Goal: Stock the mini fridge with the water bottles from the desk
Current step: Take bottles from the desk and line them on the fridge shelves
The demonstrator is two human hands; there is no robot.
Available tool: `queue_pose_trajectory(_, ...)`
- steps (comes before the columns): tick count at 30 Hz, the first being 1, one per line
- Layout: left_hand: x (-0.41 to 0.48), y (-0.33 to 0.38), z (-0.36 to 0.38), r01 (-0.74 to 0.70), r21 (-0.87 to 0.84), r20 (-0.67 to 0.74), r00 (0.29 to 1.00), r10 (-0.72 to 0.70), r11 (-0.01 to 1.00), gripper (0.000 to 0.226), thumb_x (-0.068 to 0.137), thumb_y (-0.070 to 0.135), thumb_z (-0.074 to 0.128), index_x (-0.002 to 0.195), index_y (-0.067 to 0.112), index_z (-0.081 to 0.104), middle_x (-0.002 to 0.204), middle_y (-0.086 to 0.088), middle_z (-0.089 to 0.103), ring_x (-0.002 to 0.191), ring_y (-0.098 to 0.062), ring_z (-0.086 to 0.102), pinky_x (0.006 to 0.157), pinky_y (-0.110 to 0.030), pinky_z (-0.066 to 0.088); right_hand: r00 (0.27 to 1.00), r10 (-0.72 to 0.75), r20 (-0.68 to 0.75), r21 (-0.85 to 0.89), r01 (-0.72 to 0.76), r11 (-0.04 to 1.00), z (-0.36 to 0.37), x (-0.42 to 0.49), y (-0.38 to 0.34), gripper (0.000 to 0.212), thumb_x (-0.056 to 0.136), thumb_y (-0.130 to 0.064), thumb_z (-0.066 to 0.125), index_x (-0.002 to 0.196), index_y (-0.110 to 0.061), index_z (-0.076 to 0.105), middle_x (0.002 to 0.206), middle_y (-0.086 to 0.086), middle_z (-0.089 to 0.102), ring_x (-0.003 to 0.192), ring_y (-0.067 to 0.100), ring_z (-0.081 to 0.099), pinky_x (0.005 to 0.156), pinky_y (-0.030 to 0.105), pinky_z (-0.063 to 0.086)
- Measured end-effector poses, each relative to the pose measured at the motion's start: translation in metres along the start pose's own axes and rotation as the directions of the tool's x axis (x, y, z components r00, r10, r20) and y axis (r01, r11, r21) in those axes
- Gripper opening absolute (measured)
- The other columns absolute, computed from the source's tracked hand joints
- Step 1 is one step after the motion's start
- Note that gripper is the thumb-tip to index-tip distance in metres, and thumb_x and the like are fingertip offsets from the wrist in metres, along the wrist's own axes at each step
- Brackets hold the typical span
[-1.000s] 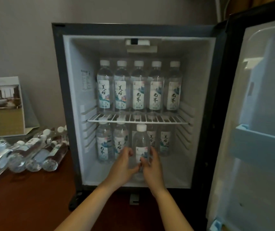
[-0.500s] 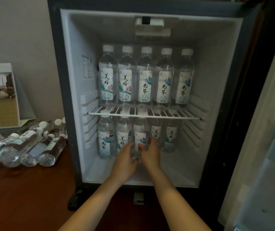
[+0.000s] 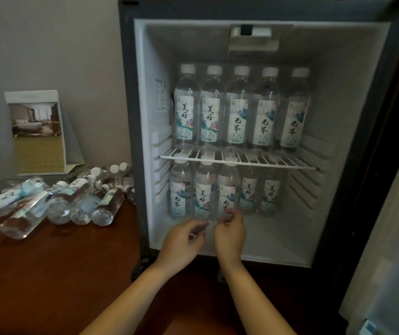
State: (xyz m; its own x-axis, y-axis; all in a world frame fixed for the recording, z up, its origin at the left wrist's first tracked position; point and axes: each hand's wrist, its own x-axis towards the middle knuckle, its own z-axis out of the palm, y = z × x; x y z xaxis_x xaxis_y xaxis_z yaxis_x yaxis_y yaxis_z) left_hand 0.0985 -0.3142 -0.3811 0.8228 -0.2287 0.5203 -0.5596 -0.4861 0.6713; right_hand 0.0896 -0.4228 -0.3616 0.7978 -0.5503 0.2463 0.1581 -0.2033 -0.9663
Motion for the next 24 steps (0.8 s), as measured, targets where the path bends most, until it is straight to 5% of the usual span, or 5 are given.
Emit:
queue_pose_trajectory(3,-0.015,-0.008,-0.025,0.007,0.05,-0.083,0.997,-0.003,0.999,0.014,0.085,0.011,0.062,0.091,0.017,0.073,0.086,0.009,0.066,0.075,0.001,0.06,0.068,-0.006,0.044,0.982,-0.044,0.184,-0.01,0.046,0.999,0.016,-0.018,-0.006,0.032,0.08,0.006,0.049,0.075,-0.025,0.056,0.077,0.0,0.062,0.083,0.025,0.063,0.081,0.046,0.053)
queue_pose_trajectory(8,-0.038,-0.027,-0.076,0.083,0.181,-0.254,0.967,-0.035,0.98,0.03,0.078,0.032,0.053,0.067,0.01,0.071,0.062,0.0,0.061,0.063,-0.008,0.054,0.052,-0.013,0.035,0.848,-0.06,0.526,-0.087,0.124,0.988,0.05,-0.047,-0.021,0.035,0.074,0.008,0.051,0.066,-0.024,0.06,0.075,0.001,0.066,0.082,0.023,0.065,0.082,0.045,0.054)
queue_pose_trajectory(15,-0.068,-0.06,-0.14,0.261,0.25,-0.367,0.917,-0.159,0.932,0.052,0.074,0.051,0.038,0.072,0.012,0.073,0.069,-0.003,0.067,0.065,-0.016,0.061,0.061,-0.034,0.045,0.668,-0.132,0.732,-0.109,0.306,0.946,0.108,-0.081,-0.036,0.035,0.081,0.001,0.047,0.105,-0.012,0.069,0.103,0.005,0.071,0.102,0.016,0.063,0.088,0.025,0.047)
queue_pose_trajectory(20,-0.085,-0.077,-0.177,0.395,0.212,-0.416,0.864,-0.283,0.894,0.03,0.08,0.034,0.052,0.075,0.015,0.074,0.078,0.001,0.07,0.076,-0.012,0.062,0.068,-0.024,0.042,0.562,-0.043,0.826,-0.229,0.405,0.885,0.164,-0.083,-0.029,0.054,0.088,-0.009,0.047,0.141,-0.017,0.039,0.138,0.013,0.047,0.122,0.028,0.05,0.098,0.031,0.041)
queue_pose_trajectory(24,-0.091,-0.091,-0.207,0.476,0.218,-0.452,0.823,-0.344,0.852,0.019,0.089,0.018,0.058,0.076,0.017,0.073,0.077,0.008,0.064,0.077,-0.006,0.058,0.067,-0.011,0.039,0.547,0.085,0.833,-0.373,0.44,0.817,0.213,-0.069,-0.022,0.062,0.094,-0.025,0.045,0.149,-0.029,0.015,0.149,0.02,0.02,0.131,0.042,0.035,0.108,0.042,0.032)
